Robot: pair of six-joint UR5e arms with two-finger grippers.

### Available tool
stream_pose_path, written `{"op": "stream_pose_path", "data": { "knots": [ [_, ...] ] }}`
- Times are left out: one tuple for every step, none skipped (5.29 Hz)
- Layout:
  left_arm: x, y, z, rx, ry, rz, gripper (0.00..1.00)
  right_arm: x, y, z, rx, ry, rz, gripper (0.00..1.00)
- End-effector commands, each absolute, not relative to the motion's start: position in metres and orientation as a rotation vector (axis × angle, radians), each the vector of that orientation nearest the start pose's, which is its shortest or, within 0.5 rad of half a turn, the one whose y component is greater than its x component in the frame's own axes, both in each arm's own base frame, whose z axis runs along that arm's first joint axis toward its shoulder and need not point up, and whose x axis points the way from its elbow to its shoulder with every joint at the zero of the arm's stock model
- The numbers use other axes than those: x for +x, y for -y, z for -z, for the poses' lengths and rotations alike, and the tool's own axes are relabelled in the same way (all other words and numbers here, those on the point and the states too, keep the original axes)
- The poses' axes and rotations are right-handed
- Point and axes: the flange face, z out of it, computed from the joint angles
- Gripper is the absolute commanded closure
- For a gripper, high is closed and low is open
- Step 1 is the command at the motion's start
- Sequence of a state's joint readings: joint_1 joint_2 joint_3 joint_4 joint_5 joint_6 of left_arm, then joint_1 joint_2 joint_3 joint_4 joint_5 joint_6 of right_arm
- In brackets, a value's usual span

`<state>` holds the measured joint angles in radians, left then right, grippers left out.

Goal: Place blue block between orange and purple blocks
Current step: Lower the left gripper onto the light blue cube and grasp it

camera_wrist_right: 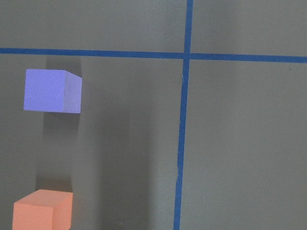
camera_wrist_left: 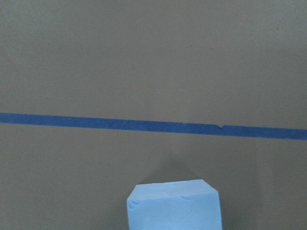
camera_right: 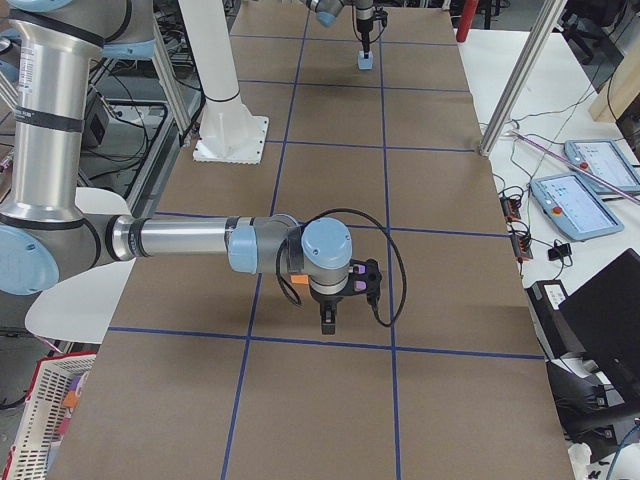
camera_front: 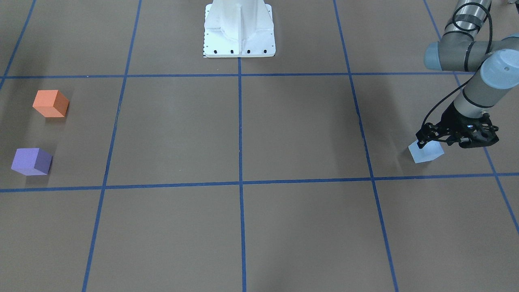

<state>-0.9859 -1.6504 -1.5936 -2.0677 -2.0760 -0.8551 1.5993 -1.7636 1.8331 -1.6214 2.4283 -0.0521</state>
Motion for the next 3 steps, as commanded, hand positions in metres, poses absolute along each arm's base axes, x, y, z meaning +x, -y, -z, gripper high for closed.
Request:
{"op": "stream_pose_path", "data": {
  "knots": [
    [0.2502, 0.5106, -0.5673, 0.100, -0.749, 0.088, 0.00, 0.0699, 0.4093, -0.6152, 0.054, 0.856, 0.032, 0.00],
    [0.2534, 0.5105, -0.5704, 0.096, -0.745, 0.081, 0.00, 0.0700, 0.4093, -0.6153, 0.054, 0.854, 0.032, 0.00],
    [0.2535, 0.5106, -0.5728, 0.092, -0.742, 0.082, 0.16, 0.0700, 0.4093, -0.6153, 0.054, 0.854, 0.032, 0.00]
  ]
}}
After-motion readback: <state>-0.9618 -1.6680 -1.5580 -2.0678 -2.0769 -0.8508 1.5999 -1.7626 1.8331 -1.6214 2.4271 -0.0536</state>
